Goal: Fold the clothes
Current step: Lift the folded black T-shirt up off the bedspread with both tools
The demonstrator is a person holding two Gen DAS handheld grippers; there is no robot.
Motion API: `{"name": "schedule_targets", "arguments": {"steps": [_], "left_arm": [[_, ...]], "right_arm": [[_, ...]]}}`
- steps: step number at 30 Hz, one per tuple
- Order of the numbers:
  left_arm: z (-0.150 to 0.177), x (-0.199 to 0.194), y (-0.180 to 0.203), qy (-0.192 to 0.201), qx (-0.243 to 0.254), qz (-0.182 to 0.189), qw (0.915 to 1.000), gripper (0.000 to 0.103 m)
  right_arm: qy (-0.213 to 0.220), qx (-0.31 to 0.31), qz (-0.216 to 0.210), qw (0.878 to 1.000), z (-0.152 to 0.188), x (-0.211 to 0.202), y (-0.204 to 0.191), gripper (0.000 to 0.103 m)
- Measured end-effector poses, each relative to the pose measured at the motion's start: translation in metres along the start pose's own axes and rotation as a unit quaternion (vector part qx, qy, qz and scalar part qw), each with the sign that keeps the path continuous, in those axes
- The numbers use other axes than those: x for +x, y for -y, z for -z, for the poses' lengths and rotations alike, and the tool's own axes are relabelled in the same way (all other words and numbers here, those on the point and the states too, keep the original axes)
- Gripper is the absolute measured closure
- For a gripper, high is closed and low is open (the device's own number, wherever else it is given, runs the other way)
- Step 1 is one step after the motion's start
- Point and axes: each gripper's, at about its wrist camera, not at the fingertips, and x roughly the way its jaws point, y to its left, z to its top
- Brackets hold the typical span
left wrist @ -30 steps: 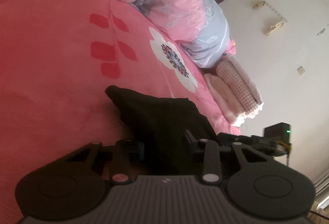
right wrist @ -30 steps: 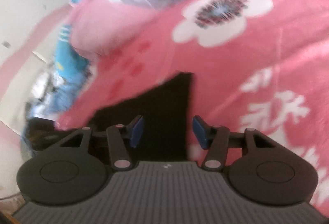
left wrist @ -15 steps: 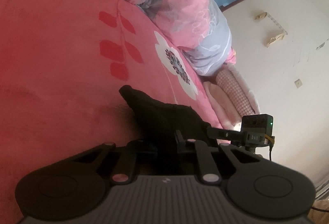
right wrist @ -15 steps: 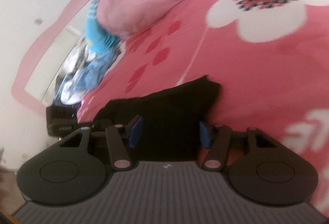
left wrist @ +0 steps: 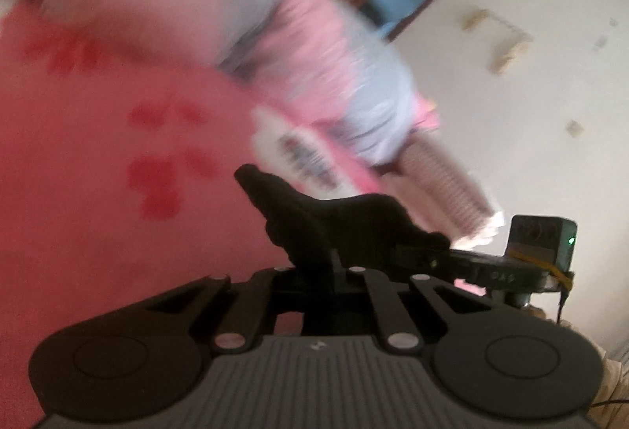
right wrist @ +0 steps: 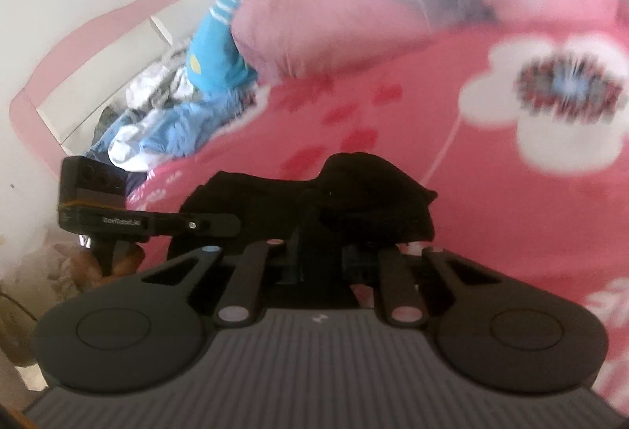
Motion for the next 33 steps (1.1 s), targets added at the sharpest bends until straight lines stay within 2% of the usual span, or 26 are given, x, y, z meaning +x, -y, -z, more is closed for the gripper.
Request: {"name": "schedule_targets", "arguments": {"steps": [3, 7, 13, 17, 25, 33], "left_arm": [[-0.015, -0.02, 0.048, 0.023, 0.051, 0.011, 0.9983, 0.096], [-0.028, -0.043, 0.117, 0.049, 0.124, 0.024, 0.9907, 0.096], [-0.044, -0.058, 0.212, 0.081, 0.222, 0.033, 0.9712, 0.096], [-0.058, -0.053, 0.261, 0.095, 0.246, 0.039, 0.9638, 0.096], [-0.084, -0.01, 0.35, 0.105, 0.275, 0.077, 0.9526, 0.096], [-0.098, 0.088, 0.441, 0.072, 0.31, 0.135, 0.9381, 0.096]], "right_arm": [[0.042, -0.023, 0.021, 0.999, -0.007, -0.039, -0.022, 0.091], [0.115, -0.038, 0.038, 0.992, -0.011, -0.098, -0.048, 0.091], [0.214, -0.071, 0.066, 0.972, -0.017, -0.178, -0.086, 0.091], [0.262, -0.091, 0.098, 0.956, -0.03, -0.225, -0.095, 0.091], [0.338, -0.123, 0.165, 0.919, -0.056, -0.316, -0.1, 0.091], [0.384, -0.11, 0.251, 0.882, -0.074, -0.407, -0.046, 0.091]]}}
